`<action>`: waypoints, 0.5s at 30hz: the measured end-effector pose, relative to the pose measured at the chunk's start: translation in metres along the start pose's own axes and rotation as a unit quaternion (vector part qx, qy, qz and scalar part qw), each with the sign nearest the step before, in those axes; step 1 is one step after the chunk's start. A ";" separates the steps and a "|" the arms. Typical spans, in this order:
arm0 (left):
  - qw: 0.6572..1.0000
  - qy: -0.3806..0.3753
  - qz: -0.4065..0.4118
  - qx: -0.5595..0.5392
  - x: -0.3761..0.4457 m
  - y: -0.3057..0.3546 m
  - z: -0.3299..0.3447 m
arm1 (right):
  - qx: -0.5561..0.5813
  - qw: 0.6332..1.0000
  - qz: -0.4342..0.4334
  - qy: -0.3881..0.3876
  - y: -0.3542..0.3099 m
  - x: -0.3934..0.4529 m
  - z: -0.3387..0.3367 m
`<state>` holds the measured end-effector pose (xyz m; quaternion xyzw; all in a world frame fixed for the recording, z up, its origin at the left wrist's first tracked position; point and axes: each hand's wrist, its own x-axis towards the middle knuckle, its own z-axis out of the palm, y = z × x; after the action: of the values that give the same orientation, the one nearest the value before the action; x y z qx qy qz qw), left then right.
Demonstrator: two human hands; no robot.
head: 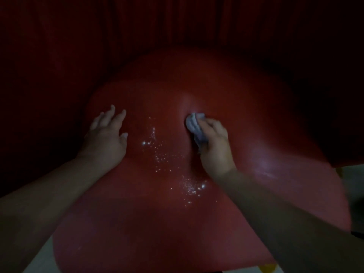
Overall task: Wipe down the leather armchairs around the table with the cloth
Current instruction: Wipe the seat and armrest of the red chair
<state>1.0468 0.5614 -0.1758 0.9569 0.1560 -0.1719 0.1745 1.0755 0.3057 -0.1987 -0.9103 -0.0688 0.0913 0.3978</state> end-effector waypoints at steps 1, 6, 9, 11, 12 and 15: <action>1.000 -0.002 0.005 -0.004 -0.002 0.000 0.001 | -0.007 1.000 -0.012 -0.013 0.000 -0.016 0.002; 0.999 -0.018 0.019 -0.022 -0.009 0.002 0.002 | 0.011 0.998 -0.037 -0.041 -0.008 -0.063 -0.001; 0.999 -0.021 0.020 -0.037 -0.010 0.000 0.002 | 0.024 0.998 -0.043 -0.033 -0.032 -0.005 0.012; 0.999 -0.015 0.028 -0.037 -0.011 -0.002 0.004 | 0.015 0.995 -0.071 -0.071 -0.051 0.041 0.031; 0.999 -0.008 0.037 -0.036 -0.012 -0.004 0.006 | 0.005 0.992 -0.087 -0.093 -0.058 0.057 0.041; 0.998 -0.001 0.052 -0.043 -0.014 -0.008 0.008 | 0.016 0.982 -0.134 -0.133 -0.064 0.057 0.053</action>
<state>1.0291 0.5619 -0.1791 0.9552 0.1129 -0.1566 0.2242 1.1164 0.3976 -0.1931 -0.8664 -0.2406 0.1584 0.4079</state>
